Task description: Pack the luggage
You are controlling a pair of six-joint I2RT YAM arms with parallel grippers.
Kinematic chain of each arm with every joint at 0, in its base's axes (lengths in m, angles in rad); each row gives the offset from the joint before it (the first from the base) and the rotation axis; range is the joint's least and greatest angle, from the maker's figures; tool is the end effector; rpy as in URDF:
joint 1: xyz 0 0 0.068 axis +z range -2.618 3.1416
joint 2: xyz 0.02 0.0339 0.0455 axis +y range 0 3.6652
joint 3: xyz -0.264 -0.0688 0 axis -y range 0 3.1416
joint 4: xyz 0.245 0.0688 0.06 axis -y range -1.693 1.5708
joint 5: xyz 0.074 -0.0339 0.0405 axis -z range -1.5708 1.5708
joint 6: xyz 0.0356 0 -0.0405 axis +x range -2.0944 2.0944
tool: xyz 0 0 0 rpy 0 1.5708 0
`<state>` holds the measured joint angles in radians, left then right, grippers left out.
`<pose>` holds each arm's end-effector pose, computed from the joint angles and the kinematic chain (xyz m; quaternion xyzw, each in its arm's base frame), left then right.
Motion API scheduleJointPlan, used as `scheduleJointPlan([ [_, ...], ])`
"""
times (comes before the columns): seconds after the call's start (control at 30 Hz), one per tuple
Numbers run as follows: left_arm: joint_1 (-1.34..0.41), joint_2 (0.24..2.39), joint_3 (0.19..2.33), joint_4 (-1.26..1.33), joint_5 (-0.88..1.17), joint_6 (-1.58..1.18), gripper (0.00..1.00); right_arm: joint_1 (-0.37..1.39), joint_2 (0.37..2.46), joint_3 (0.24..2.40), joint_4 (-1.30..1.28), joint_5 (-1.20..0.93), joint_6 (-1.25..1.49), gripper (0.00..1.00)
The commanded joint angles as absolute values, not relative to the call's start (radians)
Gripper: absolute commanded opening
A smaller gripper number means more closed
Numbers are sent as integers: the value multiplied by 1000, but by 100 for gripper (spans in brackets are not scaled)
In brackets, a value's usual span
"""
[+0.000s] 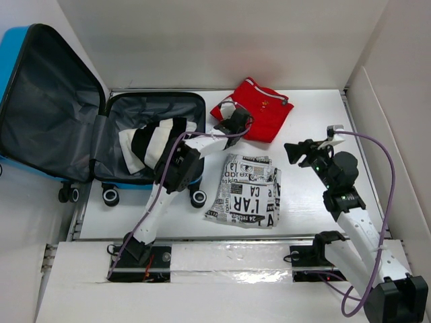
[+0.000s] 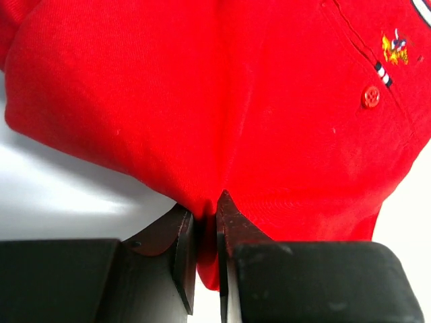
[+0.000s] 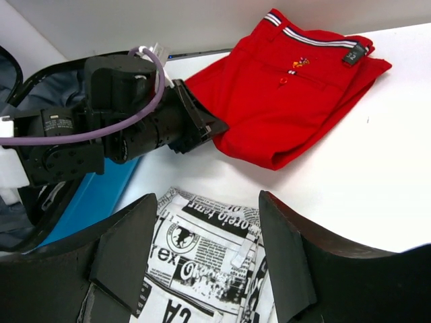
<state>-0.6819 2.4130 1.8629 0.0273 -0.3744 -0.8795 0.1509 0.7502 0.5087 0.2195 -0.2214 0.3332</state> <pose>0.4352 -0.3366 0.1589 -0.1766 0.8374 -0.2315 0.4626 0.1845 0.0360 0.2908 -0.0123 0.7146 0.2433 0.6558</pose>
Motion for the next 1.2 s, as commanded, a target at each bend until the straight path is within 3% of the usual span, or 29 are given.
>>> scheduleJointPlan([
  [0.0, -661, 2346, 1835, 20, -403, -642, 0, 150, 736, 529, 230, -238, 318, 67],
  [0.2, -627, 2177, 1850, 75, -230, -404, 0, 141, 750, 529, 236, -247, 313, 67],
  [0.43, -508, 1886, 1842, -83, -6, -233, 0, 132, 753, 525, 242, -241, 305, 67],
  [0.67, -243, 1562, 1437, -28, 156, -322, 0, 123, 736, 523, 225, -219, 298, 67],
  [0.8, 21, 1380, 1165, 97, 294, -452, 0, 114, 732, 512, 236, -215, 301, 67],
  [1.03, 228, 1299, 971, 75, 221, -422, 0, 104, 772, 512, 258, -264, 305, 67],
  [1.17, 238, 1270, 910, 66, 91, -426, 0, 104, 782, 506, 264, -250, 304, 67],
])
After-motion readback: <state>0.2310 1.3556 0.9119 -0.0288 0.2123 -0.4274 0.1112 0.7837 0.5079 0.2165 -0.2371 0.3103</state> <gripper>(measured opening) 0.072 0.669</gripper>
